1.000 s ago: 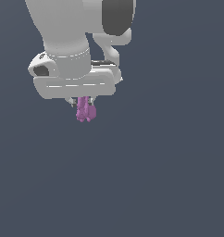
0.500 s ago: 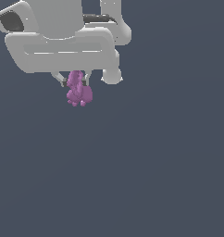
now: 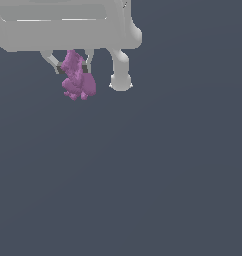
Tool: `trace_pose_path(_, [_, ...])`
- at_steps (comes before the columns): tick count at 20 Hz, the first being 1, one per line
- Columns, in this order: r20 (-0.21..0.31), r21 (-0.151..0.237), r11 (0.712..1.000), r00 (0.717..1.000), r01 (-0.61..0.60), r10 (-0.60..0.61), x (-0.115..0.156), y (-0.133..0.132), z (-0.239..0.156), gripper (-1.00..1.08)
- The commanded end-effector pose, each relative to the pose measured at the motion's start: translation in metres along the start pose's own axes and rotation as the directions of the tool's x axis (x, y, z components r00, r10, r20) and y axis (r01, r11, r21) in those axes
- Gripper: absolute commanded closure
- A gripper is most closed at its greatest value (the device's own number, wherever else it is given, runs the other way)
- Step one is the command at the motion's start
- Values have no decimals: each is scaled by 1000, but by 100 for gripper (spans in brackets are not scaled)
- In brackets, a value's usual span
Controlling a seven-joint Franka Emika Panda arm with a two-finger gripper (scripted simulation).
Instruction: Pick up the object and move it to a goal position.
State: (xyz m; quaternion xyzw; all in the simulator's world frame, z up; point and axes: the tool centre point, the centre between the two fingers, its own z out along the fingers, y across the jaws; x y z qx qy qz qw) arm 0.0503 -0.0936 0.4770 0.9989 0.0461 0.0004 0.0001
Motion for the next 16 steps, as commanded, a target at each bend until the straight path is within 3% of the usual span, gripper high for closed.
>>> trace_pose_path(1, [1,0,1000,1000,0,0,1,0,-9,108])
trace_pose_path(16, [1,0,1000,1000,0,0,5,1,-27,108])
